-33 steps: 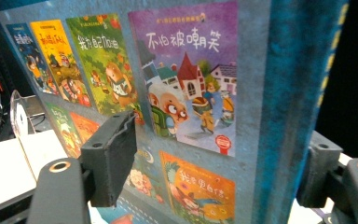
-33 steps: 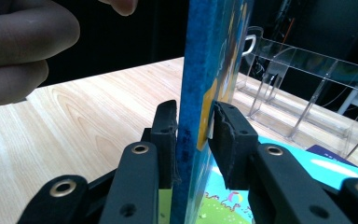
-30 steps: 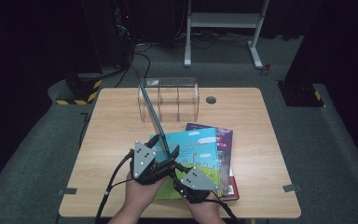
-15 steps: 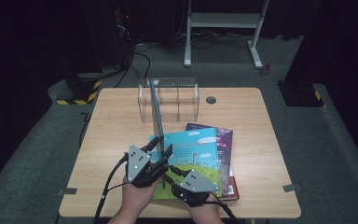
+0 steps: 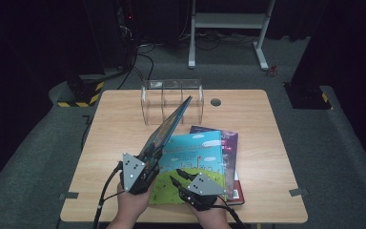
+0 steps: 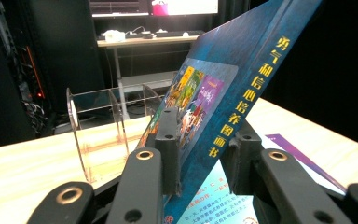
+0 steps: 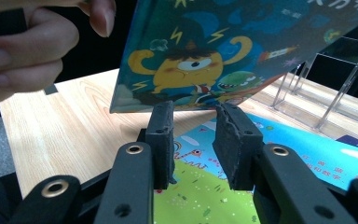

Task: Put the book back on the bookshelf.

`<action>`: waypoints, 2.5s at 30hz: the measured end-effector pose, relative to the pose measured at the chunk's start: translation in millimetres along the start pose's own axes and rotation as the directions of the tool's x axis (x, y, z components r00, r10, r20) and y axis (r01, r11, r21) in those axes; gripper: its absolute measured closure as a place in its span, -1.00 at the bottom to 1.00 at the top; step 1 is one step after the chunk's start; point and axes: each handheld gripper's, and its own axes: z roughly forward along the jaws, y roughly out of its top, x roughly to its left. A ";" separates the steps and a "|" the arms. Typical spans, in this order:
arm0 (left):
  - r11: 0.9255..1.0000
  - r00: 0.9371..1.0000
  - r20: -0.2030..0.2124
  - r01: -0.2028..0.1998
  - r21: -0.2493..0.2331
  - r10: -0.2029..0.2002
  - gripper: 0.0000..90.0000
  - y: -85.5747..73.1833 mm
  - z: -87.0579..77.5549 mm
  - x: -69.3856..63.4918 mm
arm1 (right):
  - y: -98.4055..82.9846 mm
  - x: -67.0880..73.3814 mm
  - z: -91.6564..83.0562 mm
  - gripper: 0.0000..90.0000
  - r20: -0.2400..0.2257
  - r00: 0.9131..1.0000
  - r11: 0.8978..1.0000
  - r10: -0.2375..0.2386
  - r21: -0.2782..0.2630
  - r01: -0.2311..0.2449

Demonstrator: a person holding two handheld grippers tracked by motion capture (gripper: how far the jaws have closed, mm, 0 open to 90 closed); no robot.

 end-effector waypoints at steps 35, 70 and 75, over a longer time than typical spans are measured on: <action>0.992 0.992 0.040 0.121 -0.017 -0.121 0.60 5.3 -18.5 55.7 | -0.1 -39.4 -17.4 0.37 0.113 0.990 0.995 0.088 0.032 -0.092; 0.992 0.993 0.001 0.122 -0.015 -0.122 0.69 -1.1 -22.7 91.5 | -74.4 -137.5 -71.9 0.11 0.481 0.852 0.956 0.206 0.088 -0.281; 0.995 0.995 -0.013 0.103 -0.014 -0.103 0.71 -0.7 -23.5 93.6 | -75.2 -138.0 -71.8 0.13 0.476 0.854 0.955 0.208 0.088 -0.282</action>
